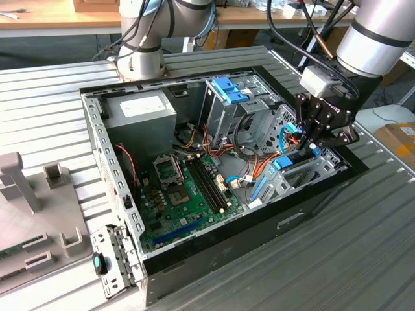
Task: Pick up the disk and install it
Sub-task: 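Insert the first disk wire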
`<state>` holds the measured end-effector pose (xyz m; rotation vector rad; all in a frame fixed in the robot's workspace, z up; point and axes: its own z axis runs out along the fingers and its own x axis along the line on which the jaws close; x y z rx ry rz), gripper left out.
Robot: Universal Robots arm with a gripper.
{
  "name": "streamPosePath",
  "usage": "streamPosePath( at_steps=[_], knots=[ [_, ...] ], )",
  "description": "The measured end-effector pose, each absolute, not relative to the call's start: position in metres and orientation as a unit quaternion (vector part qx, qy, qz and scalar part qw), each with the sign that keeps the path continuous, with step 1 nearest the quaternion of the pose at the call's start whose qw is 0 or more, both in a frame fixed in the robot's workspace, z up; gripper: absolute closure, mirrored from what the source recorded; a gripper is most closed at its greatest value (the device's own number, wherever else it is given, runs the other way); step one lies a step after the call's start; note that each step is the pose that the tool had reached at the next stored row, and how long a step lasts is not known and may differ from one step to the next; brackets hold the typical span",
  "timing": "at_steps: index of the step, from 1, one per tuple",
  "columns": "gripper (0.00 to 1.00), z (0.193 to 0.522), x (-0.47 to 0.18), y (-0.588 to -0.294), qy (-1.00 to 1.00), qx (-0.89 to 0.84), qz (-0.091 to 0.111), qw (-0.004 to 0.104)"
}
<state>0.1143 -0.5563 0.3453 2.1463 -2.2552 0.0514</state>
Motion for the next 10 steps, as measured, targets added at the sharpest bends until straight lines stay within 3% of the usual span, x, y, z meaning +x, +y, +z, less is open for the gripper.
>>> streamPosePath(
  at_steps=[10],
  knots=[
    [0.83, 0.3434, 0.1143, -0.5615, -0.724, 0.689, 0.010, 0.007]
  ],
)
